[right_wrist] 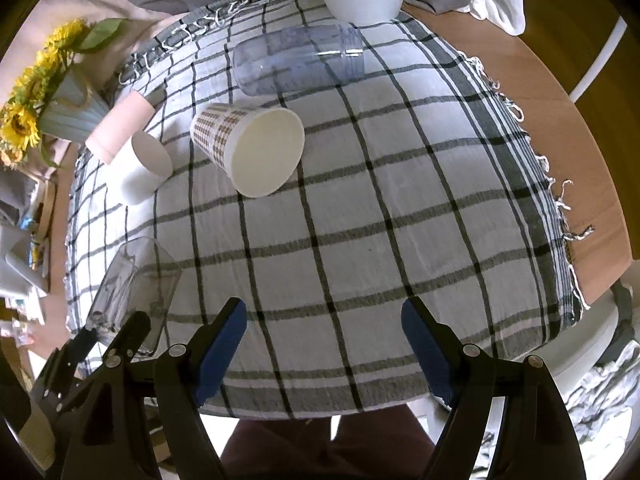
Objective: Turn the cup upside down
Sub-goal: 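Lower the tumbler rim-down onto the cloth with the left tool and open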
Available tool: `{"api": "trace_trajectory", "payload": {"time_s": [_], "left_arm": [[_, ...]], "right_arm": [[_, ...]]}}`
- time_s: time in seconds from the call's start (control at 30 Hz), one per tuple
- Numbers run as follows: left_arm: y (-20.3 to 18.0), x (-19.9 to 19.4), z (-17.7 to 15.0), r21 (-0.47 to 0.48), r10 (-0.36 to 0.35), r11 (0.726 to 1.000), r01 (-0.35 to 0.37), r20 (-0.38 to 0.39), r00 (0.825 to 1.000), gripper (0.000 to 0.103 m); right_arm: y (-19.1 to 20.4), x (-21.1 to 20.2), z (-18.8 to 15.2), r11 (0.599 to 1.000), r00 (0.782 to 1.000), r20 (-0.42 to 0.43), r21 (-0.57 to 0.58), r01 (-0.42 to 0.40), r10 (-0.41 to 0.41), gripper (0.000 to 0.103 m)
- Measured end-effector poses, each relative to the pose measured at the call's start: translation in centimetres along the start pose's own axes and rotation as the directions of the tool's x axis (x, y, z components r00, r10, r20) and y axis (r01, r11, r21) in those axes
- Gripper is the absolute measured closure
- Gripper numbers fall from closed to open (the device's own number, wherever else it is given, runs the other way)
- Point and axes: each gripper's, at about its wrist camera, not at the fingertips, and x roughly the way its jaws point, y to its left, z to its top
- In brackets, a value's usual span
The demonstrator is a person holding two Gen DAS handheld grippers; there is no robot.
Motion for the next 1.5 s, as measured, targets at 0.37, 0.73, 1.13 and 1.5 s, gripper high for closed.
{"api": "trace_trajectory", "payload": {"time_s": [0.37, 0.73, 1.13, 1.5], "left_arm": [[0.4, 0.3, 2.3, 0.000, -0.016, 1.000, 0.016, 0.028, 0.999, 0.037], [0.4, 1.4, 4.3, 0.004, -0.008, 1.000, 0.008, 0.051, 0.999, 0.037], [0.9, 2.3, 5.5, -0.027, -0.015, 1.000, 0.016, 0.045, 0.999, 0.037], [0.8, 2.3, 5.5, -0.036, -0.002, 0.999, 0.003, 0.048, 0.999, 0.037]], "right_arm": [[0.4, 0.1, 0.9, 1.000, 1.000, 0.008, 0.020, -0.014, 0.014, 0.023], [0.4, 0.3, 1.9, 0.999, 1.000, 0.019, 0.038, -0.009, 0.008, 0.024], [0.5, 0.5, 2.3, 0.999, 1.000, 0.015, 0.049, -0.013, 0.012, 0.024], [0.4, 0.2, 2.4, 0.999, 1.000, 0.023, 0.045, -0.006, 0.005, 0.024]]}}
